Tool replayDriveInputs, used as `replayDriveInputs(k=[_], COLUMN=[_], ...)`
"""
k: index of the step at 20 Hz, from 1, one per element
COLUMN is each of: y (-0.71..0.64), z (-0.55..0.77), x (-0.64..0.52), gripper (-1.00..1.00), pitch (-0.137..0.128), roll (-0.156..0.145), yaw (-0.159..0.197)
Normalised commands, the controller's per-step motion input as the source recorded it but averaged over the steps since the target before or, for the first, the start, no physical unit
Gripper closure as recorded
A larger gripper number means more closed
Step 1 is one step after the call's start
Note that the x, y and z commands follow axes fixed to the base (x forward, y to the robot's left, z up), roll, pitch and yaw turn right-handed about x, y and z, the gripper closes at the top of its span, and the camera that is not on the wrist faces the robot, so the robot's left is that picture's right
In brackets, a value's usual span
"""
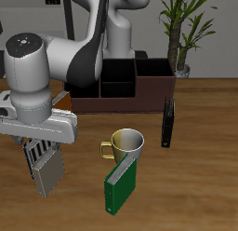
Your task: Place the yellow book into the back desk caddy's left compartment
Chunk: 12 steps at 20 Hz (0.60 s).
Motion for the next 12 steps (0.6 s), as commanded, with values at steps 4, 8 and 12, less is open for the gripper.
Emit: replayDriveInputs(k=[4, 8, 12], y=[0.18, 0.12, 0.01], z=[-0.34, -0.16, -0.10], x=[0.14, 0.02, -0.02], gripper=[-1.00, -1.00, -1.00], pitch=[0.024, 0.001, -0.011], roll=[0.027, 0.008, -0.018], yaw=[-0.055, -0.023, -0.030])
